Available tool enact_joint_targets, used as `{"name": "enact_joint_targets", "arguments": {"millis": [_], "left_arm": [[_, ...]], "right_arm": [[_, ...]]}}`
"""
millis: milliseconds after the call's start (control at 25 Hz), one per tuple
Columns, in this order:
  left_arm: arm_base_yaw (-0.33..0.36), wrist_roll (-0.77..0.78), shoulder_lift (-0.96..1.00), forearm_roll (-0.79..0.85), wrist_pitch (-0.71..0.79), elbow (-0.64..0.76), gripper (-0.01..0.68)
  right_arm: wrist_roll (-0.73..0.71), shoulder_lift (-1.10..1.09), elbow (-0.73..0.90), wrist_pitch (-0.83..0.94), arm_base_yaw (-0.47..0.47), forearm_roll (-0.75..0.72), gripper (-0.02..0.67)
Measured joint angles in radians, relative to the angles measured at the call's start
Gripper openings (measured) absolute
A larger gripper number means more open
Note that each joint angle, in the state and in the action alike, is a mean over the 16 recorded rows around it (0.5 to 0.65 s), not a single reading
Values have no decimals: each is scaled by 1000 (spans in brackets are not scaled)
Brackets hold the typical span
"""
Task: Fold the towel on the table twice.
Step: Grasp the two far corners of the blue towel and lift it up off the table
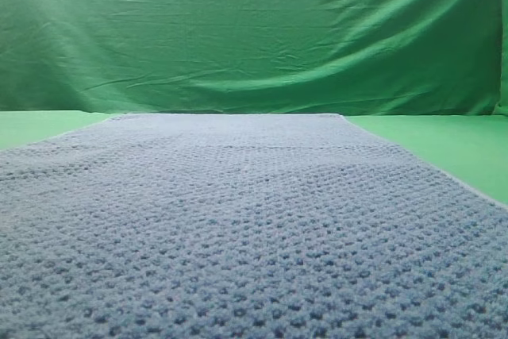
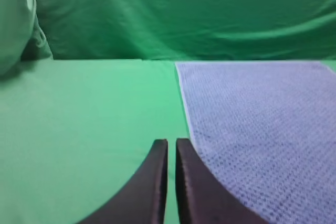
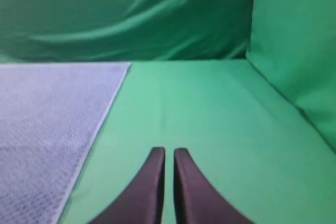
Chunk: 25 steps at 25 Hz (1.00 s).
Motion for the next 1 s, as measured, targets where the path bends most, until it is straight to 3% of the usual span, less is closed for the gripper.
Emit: {"name": "enact_joint_targets", "arguments": {"millis": [240, 480, 680, 1000], "left_arm": [[0, -97, 0, -29, -118, -6, 55], [0, -215, 3, -33, -106, -86, 55], [0, -267, 38, -21, 14, -213, 55], [0, -195, 147, -7, 297, -404, 55]], "right_arm": [[32, 0, -1, -167, 0, 0, 50], [93, 4, -57, -215, 0, 0, 50], [143, 49, -170, -141, 0, 0, 50], [168, 224, -383, 137, 0, 51, 50]]}}
